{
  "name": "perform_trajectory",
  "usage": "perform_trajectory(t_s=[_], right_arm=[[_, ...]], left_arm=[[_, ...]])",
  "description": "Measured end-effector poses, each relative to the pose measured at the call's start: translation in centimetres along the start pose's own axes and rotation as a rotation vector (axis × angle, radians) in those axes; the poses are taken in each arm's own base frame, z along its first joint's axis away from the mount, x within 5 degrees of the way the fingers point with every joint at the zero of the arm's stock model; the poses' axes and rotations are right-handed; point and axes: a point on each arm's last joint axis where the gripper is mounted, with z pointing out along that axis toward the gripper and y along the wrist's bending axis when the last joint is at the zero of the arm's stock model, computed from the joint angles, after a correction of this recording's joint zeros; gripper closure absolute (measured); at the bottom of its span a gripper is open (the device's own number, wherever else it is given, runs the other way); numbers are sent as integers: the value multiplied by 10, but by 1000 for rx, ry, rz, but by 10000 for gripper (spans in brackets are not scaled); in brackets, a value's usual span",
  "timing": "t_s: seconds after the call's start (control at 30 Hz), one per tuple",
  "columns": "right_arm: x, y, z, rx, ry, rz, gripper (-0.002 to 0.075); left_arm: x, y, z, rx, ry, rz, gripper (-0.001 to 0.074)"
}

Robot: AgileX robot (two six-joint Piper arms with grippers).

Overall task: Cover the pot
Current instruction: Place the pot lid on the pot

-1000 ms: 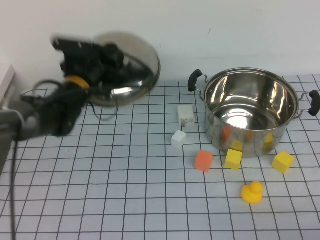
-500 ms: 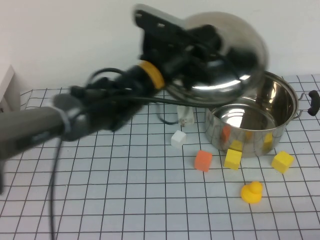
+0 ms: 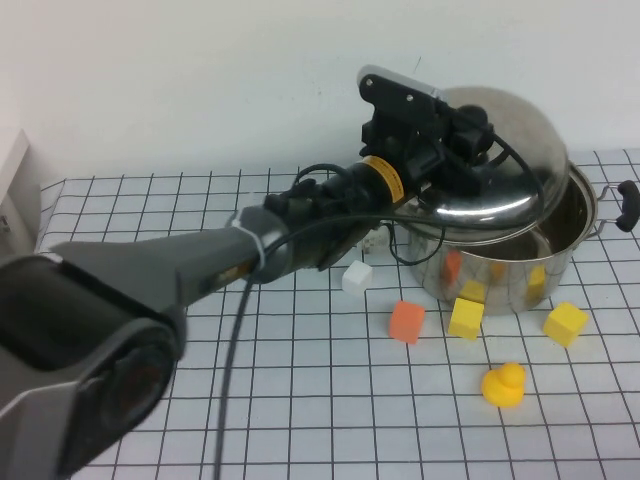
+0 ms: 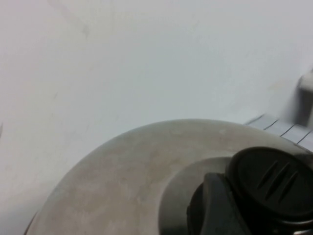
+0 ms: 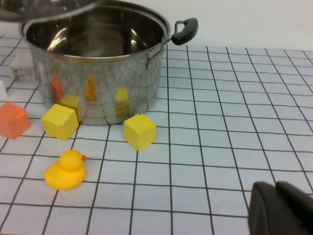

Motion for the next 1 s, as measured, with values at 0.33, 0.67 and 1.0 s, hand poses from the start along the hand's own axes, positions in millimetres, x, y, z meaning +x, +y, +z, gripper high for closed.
perform_trajectory(t_s=[0.33, 0.67, 1.0], right_arm=[[0, 0, 0, 0, 0, 0, 717], [0, 0, 0, 1, 0, -1, 717], [0, 0, 0, 1, 0, -1, 717]], left_arm=[[0, -15, 29, -3, 28, -2, 404], [26, -16, 38, -17, 103, 4, 404], [24, -13, 48, -36, 94, -17, 404]])
